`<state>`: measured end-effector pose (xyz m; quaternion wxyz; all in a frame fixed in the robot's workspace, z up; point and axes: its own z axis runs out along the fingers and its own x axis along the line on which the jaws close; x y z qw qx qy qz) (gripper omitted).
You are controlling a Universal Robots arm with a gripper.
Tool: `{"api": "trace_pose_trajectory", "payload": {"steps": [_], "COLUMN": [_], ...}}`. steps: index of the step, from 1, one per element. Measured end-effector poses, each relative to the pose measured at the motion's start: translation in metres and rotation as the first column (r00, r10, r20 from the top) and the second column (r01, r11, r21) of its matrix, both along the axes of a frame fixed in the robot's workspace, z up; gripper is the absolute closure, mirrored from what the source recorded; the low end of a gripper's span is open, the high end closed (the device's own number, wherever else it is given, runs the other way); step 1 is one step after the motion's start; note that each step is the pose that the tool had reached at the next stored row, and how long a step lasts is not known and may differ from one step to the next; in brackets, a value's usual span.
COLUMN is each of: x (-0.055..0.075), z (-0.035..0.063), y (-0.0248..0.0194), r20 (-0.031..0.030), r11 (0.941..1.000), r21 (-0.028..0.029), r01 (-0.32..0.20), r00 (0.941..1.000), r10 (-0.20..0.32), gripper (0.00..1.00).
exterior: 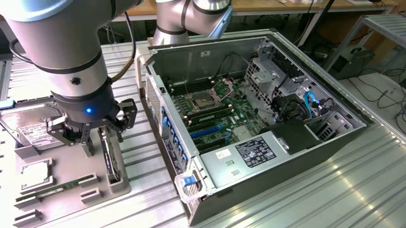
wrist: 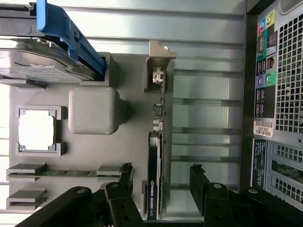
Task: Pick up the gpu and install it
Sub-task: 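Pick up the gpu and move the gpu toward the slot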
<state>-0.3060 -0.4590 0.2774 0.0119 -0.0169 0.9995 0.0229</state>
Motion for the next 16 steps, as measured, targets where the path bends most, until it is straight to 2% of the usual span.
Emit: {"api": "trace_pose_trajectory", "payload": {"steps": [5,8,11,12,13,14,16], "x": [0.0,0.0,0.0,-0.002,-0.002,-0.002,-0.002], "z": [-0.003,-0.0215,-0.0297,-0.0337,-0.0488,-0.0502,-0.0507], "y": [-0.0002,-0.0021,-0.0023,0.0006,0.0058,0.0058,0.0059], "r20": [-0.0001,-0.0001,0.0004,-0.0001,0.0,-0.0002,0.0], "r11": [1.0,1.0,1.0,1.0,1.0,1.0,1.0], "r21": [0.0,0.0,0.0003,-0.0009,-0.0084,-0.0088,-0.0089], "r01": [0.0,0.0,0.0,0.0,0.0,0.0,0.0], "r00": [1.0,1.0,1.0,1.0,1.0,1.0,1.0], "r10": [0.0,0.0,0.0,0.0,0.0,0.0,0.0], "gripper": [0.4,0.4,0.4,0.4,0.4,0.72,0.73]}}
